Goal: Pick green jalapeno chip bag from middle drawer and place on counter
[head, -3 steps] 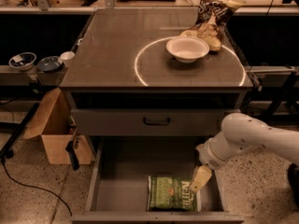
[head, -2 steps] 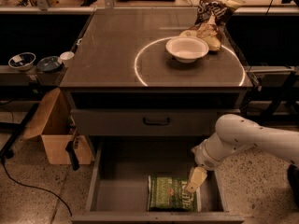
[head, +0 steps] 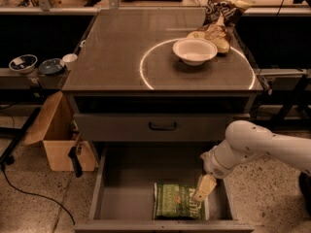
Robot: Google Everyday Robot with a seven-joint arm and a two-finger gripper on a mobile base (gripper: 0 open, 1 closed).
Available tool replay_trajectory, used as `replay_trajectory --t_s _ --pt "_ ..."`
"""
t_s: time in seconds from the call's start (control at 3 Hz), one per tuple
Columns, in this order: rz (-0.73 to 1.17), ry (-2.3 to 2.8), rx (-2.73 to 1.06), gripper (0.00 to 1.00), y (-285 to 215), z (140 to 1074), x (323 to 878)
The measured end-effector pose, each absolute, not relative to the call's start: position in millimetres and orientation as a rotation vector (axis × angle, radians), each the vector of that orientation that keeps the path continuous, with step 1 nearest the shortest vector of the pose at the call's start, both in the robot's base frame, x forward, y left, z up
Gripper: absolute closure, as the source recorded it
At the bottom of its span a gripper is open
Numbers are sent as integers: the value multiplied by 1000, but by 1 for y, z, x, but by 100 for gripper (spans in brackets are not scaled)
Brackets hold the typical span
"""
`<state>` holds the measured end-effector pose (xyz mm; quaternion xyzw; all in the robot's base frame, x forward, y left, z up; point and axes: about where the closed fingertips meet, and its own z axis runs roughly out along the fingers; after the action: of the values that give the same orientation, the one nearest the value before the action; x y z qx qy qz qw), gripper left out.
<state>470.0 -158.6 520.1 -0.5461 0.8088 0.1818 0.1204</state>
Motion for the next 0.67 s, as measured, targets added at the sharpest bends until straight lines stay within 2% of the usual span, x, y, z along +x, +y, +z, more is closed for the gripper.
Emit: replay_trajectory --t_s 0.67 --pt "549 2405 -1542 0 -162 480 472"
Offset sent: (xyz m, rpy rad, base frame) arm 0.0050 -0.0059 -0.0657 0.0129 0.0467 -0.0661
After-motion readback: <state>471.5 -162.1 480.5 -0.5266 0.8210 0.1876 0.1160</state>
